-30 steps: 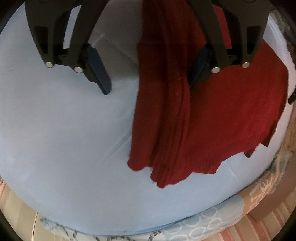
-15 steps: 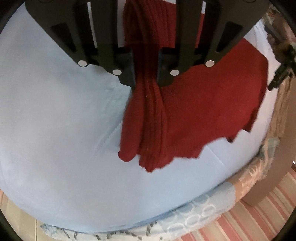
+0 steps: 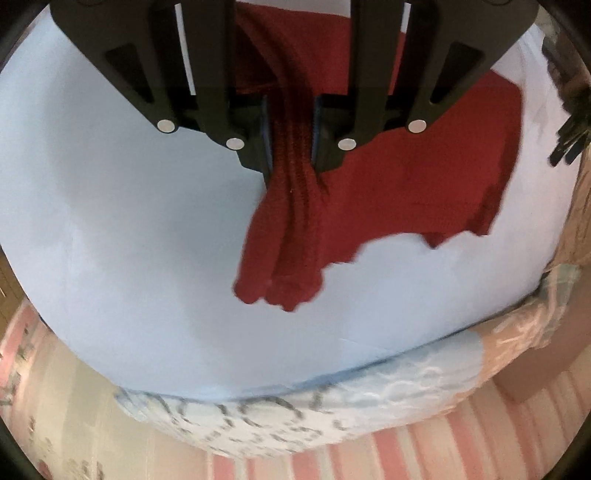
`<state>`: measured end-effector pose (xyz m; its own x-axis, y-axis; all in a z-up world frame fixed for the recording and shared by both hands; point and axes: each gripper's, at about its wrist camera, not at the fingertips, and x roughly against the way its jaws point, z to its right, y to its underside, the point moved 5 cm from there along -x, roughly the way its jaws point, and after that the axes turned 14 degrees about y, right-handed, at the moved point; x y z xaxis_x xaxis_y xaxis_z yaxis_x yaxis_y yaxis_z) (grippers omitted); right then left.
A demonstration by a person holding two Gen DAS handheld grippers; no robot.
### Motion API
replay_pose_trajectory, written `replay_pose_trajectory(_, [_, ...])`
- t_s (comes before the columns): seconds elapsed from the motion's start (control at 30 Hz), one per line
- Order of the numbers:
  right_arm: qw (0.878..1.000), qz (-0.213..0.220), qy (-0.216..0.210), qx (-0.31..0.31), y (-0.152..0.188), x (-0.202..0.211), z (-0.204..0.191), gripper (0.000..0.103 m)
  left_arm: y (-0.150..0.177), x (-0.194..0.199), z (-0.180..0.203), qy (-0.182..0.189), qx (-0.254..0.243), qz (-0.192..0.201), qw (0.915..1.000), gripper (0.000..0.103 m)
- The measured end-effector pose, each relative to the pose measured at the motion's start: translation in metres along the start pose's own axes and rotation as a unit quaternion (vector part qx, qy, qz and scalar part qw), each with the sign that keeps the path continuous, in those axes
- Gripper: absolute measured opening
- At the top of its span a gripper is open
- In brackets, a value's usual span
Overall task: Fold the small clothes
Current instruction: 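Fold the sweater edge with the right tool across the bundle and release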
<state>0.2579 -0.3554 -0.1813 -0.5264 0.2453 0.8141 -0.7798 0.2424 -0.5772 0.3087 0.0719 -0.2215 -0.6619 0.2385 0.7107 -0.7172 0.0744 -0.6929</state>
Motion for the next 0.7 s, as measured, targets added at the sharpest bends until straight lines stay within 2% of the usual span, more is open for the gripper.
replay_pose_trajectory(0.17, [0.999, 0.011, -0.050, 0.019, -0.016, 0.031, -0.070, 0.017, -0.004, 0.006, -0.011, 0.002, 0.009, 0.006, 0.9999, 0.092])
replay_pose_trajectory(0.27, [0.996, 0.010, -0.087, 0.025, -0.019, 0.044, -0.128, 0.017, -0.006, 0.011, -0.017, 0.002, 0.008, 0.011, 0.9999, 0.092])
replay_pose_trajectory(0.33, [0.995, 0.013, -0.093, 0.032, -0.018, 0.047, -0.160, 0.017, -0.010, 0.016, -0.023, 0.001, 0.009, 0.016, 0.9998, 0.092])
replay_pose_trajectory(0.5, [0.994, 0.008, -0.095, 0.057, 0.000, 0.033, -0.239, 0.017, -0.016, 0.028, -0.039, -0.003, 0.016, 0.028, 0.9995, 0.092])
replay_pose_trajectory(0.7, [0.993, -0.034, -0.089, 0.072, 0.046, -0.012, -0.296, 0.018, -0.013, 0.031, -0.055, -0.008, 0.019, 0.030, 0.9994, 0.092])
